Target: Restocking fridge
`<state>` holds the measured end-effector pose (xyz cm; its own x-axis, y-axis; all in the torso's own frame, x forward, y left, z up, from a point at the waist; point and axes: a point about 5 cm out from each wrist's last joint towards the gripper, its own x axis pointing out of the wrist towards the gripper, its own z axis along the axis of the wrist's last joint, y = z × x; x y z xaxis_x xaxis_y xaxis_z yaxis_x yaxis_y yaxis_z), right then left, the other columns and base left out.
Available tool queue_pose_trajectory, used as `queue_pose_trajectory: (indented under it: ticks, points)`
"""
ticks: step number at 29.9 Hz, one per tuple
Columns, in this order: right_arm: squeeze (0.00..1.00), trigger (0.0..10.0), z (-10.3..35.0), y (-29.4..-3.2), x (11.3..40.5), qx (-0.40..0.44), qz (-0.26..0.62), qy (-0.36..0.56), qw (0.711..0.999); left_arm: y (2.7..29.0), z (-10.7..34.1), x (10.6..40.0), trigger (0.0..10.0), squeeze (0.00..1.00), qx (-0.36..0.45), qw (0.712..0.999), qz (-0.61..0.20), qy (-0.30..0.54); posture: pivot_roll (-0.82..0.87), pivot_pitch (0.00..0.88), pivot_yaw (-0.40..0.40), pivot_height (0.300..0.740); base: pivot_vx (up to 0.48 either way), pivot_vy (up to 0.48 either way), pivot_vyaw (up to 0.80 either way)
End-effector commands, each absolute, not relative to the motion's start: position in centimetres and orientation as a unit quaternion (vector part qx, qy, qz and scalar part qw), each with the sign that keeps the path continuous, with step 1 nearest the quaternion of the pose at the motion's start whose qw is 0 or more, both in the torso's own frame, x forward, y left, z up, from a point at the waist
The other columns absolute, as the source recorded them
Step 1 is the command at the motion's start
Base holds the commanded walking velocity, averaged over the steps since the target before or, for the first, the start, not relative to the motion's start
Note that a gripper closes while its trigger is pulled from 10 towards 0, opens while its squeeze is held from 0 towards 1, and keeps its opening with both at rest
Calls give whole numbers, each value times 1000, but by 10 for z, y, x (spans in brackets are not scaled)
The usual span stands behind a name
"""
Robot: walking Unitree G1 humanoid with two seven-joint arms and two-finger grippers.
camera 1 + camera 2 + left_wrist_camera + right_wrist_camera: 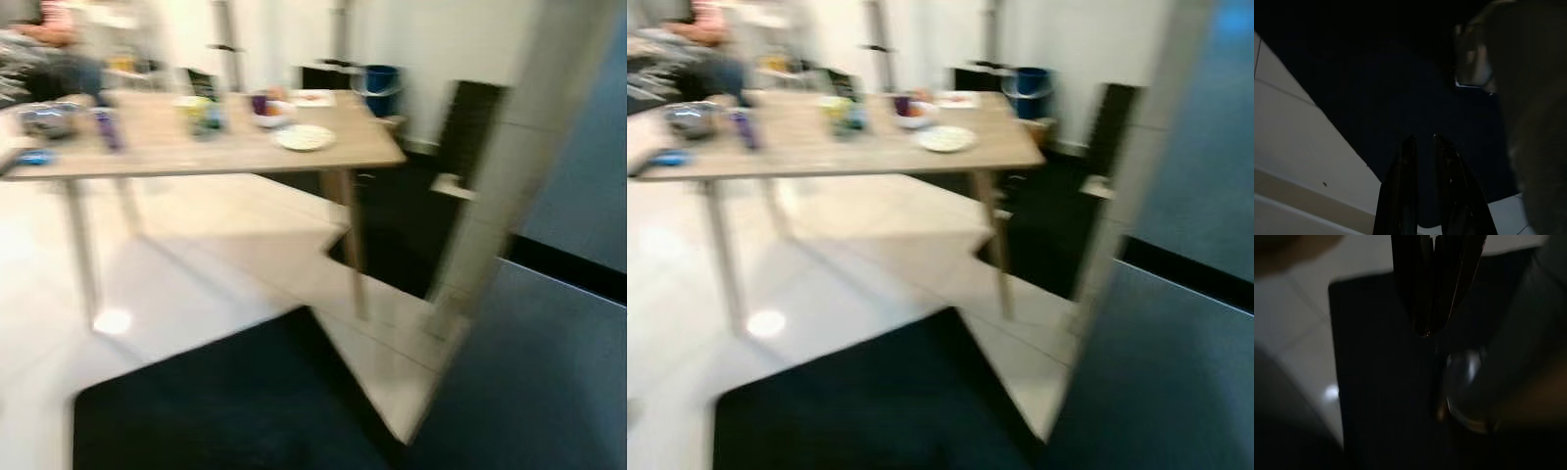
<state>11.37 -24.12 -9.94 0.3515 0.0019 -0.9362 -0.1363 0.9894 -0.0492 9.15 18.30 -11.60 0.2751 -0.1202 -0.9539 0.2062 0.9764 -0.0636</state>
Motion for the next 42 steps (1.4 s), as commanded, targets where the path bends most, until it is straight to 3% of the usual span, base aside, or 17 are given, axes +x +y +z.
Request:
queue_pose_trajectory:
  ticks: [1,20,42]
  points:
    - [0,10000,-102,-236,108,-56,49,575,815,179,-111,112,10000,0,37,821,-109,560,-46,0,5,740,0,0,794]
    - [0,10000,-103,-236,107,-69,47,575,814,190,-110,110,10000,0,39,819,-105,562,-49,0,3,740,0,0,794]
    - [0,10000,-102,-238,109,-91,44,577,810,182,-110,112,10000,0,35,819,-108,562,-46,0,1,740,0,0,0]
